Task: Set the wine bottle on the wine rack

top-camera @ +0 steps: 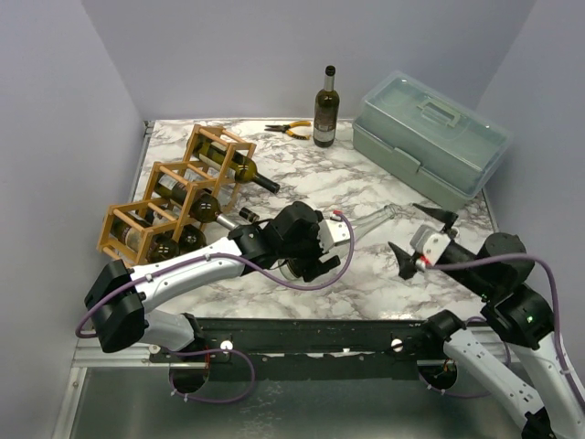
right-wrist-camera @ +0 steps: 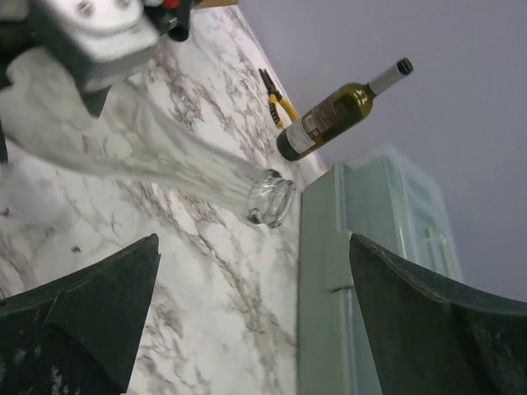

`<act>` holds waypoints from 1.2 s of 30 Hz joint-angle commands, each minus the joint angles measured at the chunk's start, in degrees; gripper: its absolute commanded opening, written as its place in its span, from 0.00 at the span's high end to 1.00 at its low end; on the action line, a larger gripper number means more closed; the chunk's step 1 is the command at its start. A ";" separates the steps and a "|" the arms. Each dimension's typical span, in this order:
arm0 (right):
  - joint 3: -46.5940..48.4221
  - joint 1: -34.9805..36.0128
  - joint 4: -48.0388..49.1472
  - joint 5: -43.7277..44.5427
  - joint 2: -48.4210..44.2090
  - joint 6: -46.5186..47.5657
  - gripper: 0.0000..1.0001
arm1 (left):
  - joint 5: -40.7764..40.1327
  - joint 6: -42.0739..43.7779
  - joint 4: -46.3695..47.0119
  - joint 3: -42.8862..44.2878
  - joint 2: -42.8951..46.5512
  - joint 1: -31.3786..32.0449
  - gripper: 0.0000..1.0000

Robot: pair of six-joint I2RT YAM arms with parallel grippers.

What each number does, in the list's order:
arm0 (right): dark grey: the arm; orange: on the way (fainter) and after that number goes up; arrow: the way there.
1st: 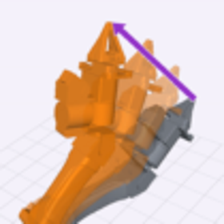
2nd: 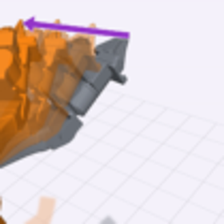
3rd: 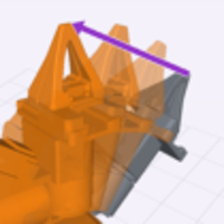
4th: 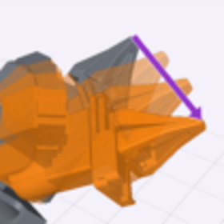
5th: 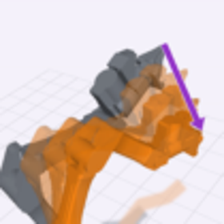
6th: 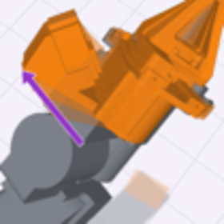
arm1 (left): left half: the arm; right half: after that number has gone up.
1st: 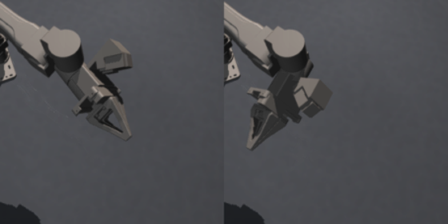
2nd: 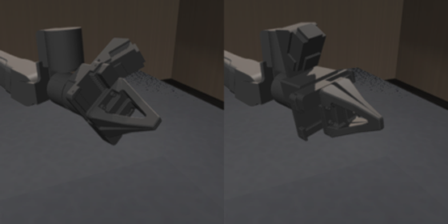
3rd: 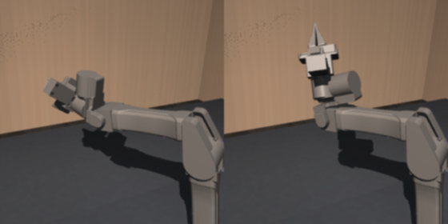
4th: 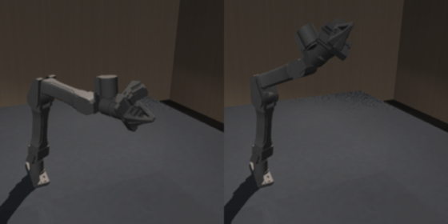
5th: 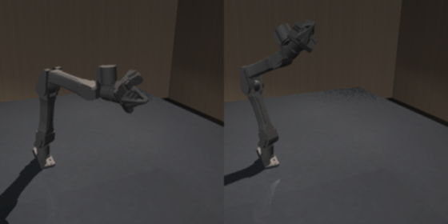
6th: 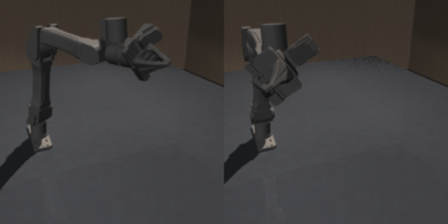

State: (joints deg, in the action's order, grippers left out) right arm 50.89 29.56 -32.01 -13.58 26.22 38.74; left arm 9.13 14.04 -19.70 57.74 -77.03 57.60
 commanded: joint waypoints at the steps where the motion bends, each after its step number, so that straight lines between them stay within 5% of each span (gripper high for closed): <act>1: -2.01 -0.18 -11.01 -7.68 -0.89 27.27 0.01 | 4.27 -0.90 3.35 4.91 1.76 -0.17 1.00; 15: 0.33 2.19 -12.69 -10.35 2.73 46.38 0.07 | 11.62 -3.18 2.45 6.47 -1.02 -1.22 1.00; 36: -8.51 14.35 -4.21 12.65 12.46 62.67 0.18 | 23.00 -5.26 2.21 7.67 -2.94 -1.45 1.00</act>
State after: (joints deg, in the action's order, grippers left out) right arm 43.68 42.85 -37.87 -6.48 37.43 98.10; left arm 25.76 9.13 -23.46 60.75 -81.21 56.21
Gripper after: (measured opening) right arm 0.858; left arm 0.858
